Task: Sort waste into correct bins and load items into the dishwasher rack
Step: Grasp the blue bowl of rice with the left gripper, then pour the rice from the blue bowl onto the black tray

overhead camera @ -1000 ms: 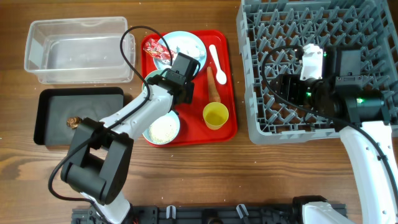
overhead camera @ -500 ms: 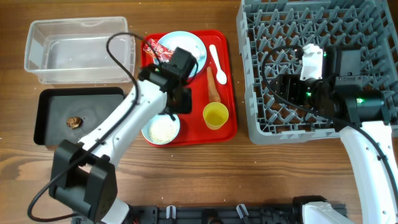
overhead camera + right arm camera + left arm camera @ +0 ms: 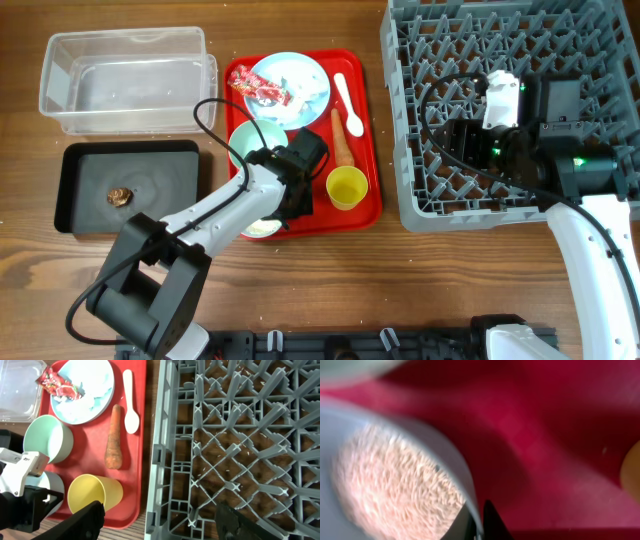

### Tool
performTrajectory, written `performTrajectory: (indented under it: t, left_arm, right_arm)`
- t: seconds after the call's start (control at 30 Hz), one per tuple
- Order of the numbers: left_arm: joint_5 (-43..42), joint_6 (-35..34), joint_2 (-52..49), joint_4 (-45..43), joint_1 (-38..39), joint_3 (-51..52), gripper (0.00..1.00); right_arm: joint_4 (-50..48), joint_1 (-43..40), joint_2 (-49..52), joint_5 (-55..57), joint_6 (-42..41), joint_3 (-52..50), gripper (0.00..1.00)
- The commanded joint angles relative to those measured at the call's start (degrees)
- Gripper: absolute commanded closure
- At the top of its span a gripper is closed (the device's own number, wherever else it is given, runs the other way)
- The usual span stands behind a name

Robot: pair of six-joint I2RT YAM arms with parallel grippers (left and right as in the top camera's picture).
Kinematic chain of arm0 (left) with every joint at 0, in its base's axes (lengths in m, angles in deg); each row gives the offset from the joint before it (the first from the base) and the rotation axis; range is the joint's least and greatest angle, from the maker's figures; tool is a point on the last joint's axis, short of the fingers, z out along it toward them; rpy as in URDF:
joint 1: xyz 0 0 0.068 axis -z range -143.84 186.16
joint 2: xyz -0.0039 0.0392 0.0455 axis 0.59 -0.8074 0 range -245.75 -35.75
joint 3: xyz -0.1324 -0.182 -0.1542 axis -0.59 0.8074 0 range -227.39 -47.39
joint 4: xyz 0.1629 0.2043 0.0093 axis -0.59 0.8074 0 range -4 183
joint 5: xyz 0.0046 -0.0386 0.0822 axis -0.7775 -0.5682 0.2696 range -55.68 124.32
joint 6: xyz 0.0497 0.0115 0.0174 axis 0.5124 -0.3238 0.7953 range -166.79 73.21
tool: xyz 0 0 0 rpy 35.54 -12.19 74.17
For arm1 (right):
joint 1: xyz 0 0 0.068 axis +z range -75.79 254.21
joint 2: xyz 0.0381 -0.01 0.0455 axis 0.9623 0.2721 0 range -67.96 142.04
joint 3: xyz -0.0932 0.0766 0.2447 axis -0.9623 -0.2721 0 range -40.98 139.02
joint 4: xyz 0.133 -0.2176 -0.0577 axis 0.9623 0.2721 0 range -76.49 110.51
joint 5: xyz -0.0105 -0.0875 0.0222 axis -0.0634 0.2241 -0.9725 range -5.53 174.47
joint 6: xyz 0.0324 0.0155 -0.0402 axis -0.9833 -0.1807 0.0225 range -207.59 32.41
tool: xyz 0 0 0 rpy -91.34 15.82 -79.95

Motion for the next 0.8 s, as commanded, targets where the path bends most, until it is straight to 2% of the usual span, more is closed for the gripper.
performTrajectory:
  t: [0.0,0.23,0.33,0.5,0.53,0.67,0.77]
  left_arm:
    - [0.4,-1.0,-0.5,0.9,0.1,-1.0,0.96]
    - [-4.2,-0.3,3.2,12.2,-1.2,-13.0,0.96]
    - [-10.0,1.9,6.9,15.7,-6.7,-13.9,0.96]
    - [-18.3,11.3,9.0,18.7,-21.7,-13.8,0.96]
    - [-21.0,13.8,9.0,18.3,-27.0,-13.8,0.96]
    - [-28.9,20.2,9.0,16.7,-39.6,-13.8,0.96]
    - [-37.7,24.5,8.4,14.2,-48.9,-13.6,0.96]
  right_arm:
    - [-0.2,-0.2,0.4,0.1,-0.2,1.2,0.26]
    - [-0.1,-0.2,0.4,0.1,-0.2,1.2,0.26]
    - [-0.1,-0.2,0.4,0.1,-0.1,1.2,0.26]
    - [-0.2,-0.2,0.4,0.1,-0.1,1.2,0.26]
    - [-0.2,-0.2,0.4,0.1,-0.1,1.2,0.26]
    - [-0.2,-0.2,0.4,0.1,-0.1,1.2,0.26]
    - [-0.2,-0.2,0.4,0.1,-0.1,1.2,0.26]
